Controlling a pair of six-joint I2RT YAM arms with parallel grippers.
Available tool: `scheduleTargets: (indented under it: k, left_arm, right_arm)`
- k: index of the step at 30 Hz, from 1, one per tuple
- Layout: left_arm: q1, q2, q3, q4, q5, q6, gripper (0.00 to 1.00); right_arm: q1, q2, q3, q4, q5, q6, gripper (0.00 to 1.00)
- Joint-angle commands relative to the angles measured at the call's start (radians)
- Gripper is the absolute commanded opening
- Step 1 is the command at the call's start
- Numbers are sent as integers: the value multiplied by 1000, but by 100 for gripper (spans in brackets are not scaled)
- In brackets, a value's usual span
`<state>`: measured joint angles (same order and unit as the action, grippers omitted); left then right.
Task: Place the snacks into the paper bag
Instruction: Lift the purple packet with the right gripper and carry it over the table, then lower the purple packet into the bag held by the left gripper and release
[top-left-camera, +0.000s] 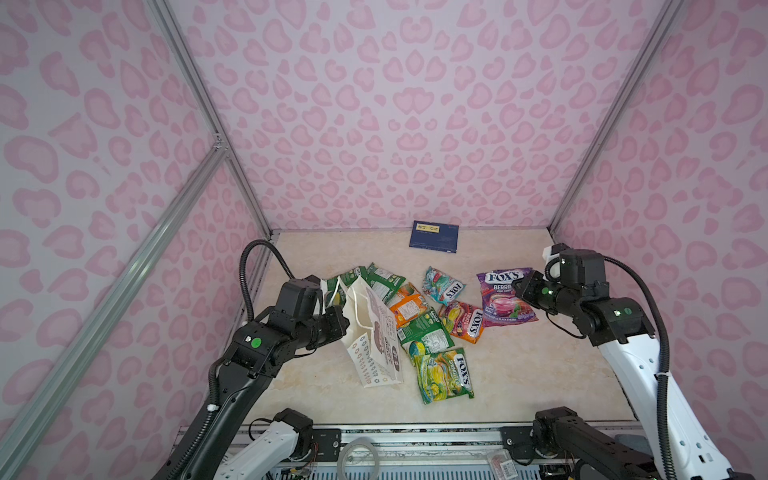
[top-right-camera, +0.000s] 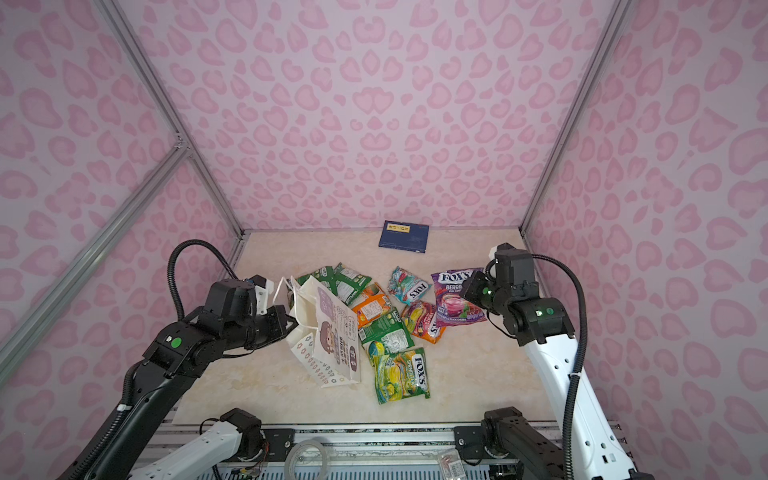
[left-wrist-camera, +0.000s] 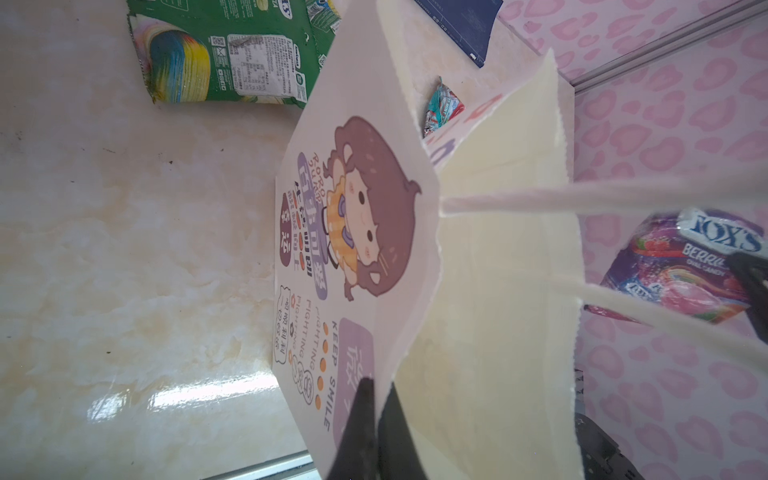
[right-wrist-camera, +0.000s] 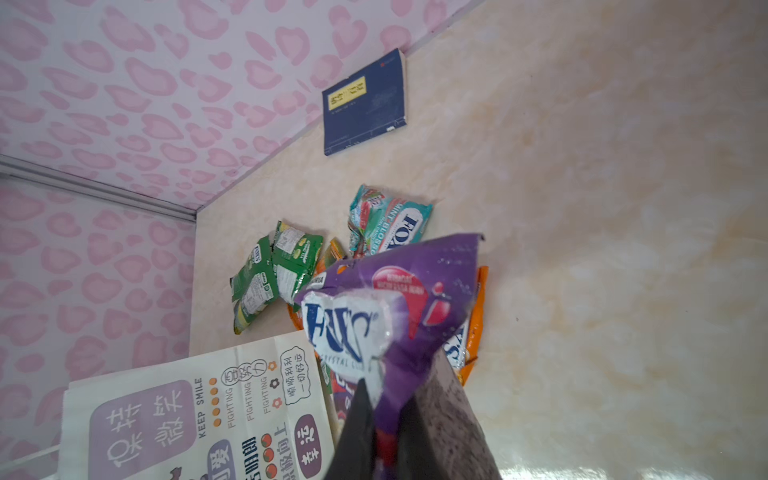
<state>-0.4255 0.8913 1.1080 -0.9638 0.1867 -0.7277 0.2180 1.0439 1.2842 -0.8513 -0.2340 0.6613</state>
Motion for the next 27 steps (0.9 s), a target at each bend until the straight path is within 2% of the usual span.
scheduleTargets:
  k: [1, 10, 15, 22, 27]
  left_arm:
    - [-1, -13, -12, 2, 3, 19, 4]
    - [-6, -22, -8, 4, 11, 25, 3]
    - [-7, -42, 14, -5, -3, 5, 3]
    - [-7, -67, 62, -21, -67, -57, 3]
    - [-7, -60, 51, -17, -82, -69, 3]
  right_arm:
    - [96, 55, 126, 9, 60, 40, 0]
    - [428, 375, 705, -23, 163, 26, 0]
    - [567, 537, 936, -11, 198, 23, 0]
    - [670, 747, 1235, -45, 193, 32, 0]
    - [724, 797, 1278, -15, 223, 61, 0]
